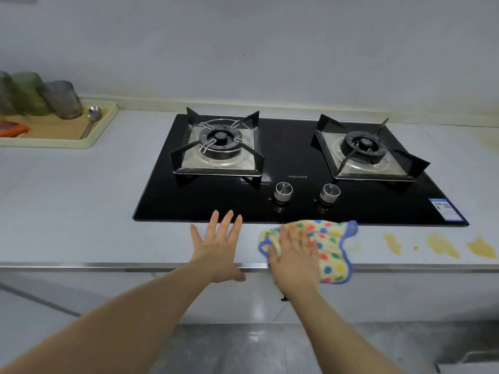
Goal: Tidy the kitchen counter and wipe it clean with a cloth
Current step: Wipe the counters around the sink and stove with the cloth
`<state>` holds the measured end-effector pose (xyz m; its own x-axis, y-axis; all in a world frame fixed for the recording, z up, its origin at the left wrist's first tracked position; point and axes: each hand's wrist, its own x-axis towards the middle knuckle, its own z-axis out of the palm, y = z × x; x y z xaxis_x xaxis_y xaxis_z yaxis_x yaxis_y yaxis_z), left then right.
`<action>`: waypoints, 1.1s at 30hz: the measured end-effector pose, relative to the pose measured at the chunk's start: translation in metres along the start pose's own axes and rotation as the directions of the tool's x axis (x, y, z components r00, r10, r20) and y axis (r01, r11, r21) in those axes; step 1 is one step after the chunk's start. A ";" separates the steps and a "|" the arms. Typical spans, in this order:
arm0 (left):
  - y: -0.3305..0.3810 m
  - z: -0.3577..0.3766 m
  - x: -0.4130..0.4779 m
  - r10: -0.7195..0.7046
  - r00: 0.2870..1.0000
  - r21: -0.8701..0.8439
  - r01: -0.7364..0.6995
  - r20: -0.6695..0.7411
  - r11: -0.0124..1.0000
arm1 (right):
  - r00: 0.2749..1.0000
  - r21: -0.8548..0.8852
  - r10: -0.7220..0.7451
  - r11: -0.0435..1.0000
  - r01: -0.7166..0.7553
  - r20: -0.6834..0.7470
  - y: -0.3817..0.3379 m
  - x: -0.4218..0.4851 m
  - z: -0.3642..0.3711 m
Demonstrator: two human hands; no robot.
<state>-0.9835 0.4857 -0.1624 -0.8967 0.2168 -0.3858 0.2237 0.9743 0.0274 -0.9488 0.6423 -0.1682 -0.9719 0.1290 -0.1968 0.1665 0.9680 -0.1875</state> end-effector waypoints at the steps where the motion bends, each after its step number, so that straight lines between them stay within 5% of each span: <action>1: 0.000 0.000 0.000 0.003 1.000 0.008 -0.002 -0.005 1.000 | 0.996 -0.014 -0.089 0.996 0.089 -0.006 -0.012 -0.002 0.006; 5: -0.001 0.001 0.000 0.008 1.000 0.023 -0.008 -0.012 1.000 | 0.962 -0.032 -0.273 0.961 0.274 0.027 0.001 -0.001 0.008; 11: 0.001 0.000 -0.001 -0.012 1.000 0.033 0.012 -0.015 0.999 | 0.998 -0.013 0.057 0.998 -0.057 0.000 0.035 0.004 -0.007; 15: 0.002 0.001 -0.002 -0.014 1.000 0.051 0.015 -0.025 0.999 | 0.980 -0.003 -0.197 0.980 0.197 0.027 -0.018 -0.005 0.009; 18: 0.003 0.001 -0.002 -0.023 0.999 0.044 0.024 -0.025 0.999 | 0.952 -0.015 -0.302 0.953 0.303 0.052 0.010 0.001 0.004; 24: 0.003 0.002 -0.003 -0.023 0.999 0.030 0.024 -0.035 0.999 | 1.000 -0.011 0.014 1.000 -0.014 -0.005 0.036 0.002 -0.007; 30: 0.002 0.005 -0.002 -0.009 0.998 0.027 0.011 -0.059 1.000 | 0.969 -0.024 -0.242 0.970 0.244 0.045 -0.005 -0.001 0.007; 33: 0.000 0.003 -0.003 0.010 0.998 0.007 -0.009 -0.056 1.000 | 0.989 -0.042 -0.147 0.988 0.147 -0.003 0.032 -0.002 -0.002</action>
<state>-0.9800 0.4845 -0.1639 -0.9146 0.2294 -0.3329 0.2349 0.9717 0.0242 -0.9421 0.6738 -0.1724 -0.9863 -0.0145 -0.1645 0.0146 0.9846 -0.1741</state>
